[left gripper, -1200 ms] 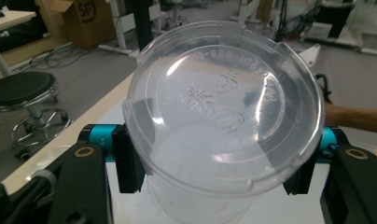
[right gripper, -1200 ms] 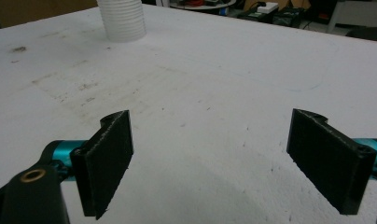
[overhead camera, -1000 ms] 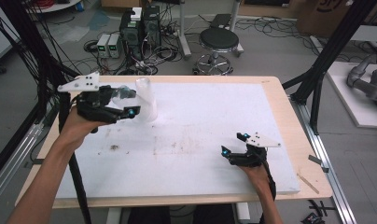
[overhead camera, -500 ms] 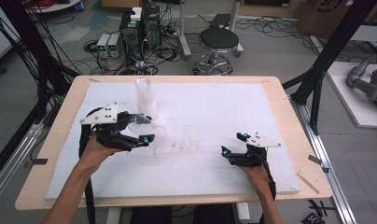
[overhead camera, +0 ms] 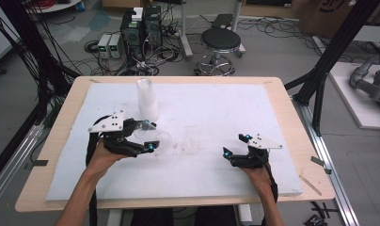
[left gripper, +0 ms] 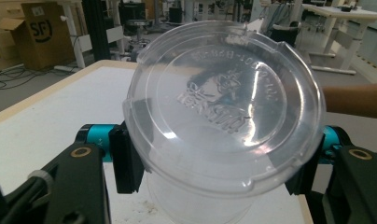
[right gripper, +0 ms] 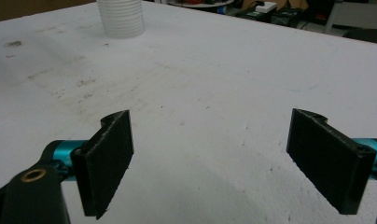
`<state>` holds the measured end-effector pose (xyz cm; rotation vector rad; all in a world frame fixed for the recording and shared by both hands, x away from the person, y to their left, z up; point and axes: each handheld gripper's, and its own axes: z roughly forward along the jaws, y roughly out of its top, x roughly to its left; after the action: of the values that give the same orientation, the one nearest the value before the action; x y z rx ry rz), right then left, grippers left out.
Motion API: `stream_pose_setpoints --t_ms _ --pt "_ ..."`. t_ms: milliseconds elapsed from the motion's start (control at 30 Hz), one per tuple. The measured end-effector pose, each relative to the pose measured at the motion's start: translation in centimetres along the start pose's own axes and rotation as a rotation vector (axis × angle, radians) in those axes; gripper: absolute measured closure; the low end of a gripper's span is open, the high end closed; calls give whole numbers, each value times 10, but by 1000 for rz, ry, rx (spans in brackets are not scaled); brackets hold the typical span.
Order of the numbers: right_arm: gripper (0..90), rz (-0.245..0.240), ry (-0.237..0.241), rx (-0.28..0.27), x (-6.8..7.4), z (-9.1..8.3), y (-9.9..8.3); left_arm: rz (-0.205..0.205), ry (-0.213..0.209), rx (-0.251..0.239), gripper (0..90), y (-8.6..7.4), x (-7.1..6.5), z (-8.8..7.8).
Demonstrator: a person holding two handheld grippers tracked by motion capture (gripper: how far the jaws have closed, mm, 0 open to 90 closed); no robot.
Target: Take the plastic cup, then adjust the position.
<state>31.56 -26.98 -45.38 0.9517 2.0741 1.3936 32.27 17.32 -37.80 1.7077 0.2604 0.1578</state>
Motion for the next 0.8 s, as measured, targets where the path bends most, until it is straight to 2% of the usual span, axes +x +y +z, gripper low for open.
stream_pose_setpoints --t_ms 167,400,567,800 --pt "146 6 10 0 -1 0 0 0 3 -16 357 0 -1 -1" --pt "146 15 29 8 -2 0 1 4 -1 -11 357 1 -1 -3" --pt "146 39 41 15 -5 1 1 2 -4 -5 357 0 -1 -2" --pt "146 24 62 10 -5 1 2 4 -7 -14 357 0 -1 -2"
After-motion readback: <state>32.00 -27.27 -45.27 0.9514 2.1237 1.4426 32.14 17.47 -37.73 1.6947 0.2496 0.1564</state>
